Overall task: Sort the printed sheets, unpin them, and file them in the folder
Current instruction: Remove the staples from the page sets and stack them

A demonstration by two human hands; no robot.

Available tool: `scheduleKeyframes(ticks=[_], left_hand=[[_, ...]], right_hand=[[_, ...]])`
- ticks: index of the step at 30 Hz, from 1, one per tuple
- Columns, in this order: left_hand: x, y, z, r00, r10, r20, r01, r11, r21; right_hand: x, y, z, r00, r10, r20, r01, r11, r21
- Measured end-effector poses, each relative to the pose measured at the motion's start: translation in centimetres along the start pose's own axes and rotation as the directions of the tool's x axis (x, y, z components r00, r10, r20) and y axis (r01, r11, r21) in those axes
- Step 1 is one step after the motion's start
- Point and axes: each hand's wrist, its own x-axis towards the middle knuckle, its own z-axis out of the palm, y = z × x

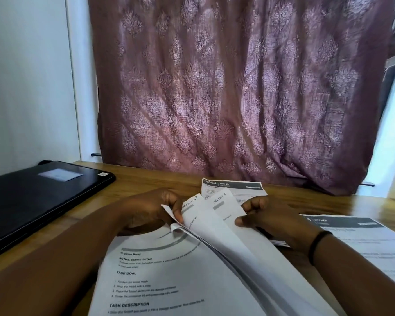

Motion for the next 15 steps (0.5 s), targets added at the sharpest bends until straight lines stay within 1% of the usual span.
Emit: scheduleKeyframes(ticks=[3,6,10,15], left_hand=[[-0.2,0.1,-0.3,0.997,0.038,-0.072,-0.038,0.999,0.006],[0.0,0.0,-0.6,0.995,0.029,-0.091,-0.032,0.999,-0.034],[0.1,-0.2,-0.8,0.993,0.022,-0.12,-0.025,0.999,-0.022],[0.1,-0.3,-0.9,0.993,0.022,-0.115,-0.021,1.0,0.007]], right_hand=[[0.1,0.2,-0.7,0.999,0.001,-0.049,0.003,0.997,0.083],[0.3,0.4,-1.3,0.997,-0.005,-0.073,0.013,0.994,0.11],[0.6,0.6,-1.6,0.997,-0.014,-0.081,0.022,0.995,0.1],[1.0,1.0,-1.6,0.996,-0.005,-0.085,0.014,0.995,0.098]])
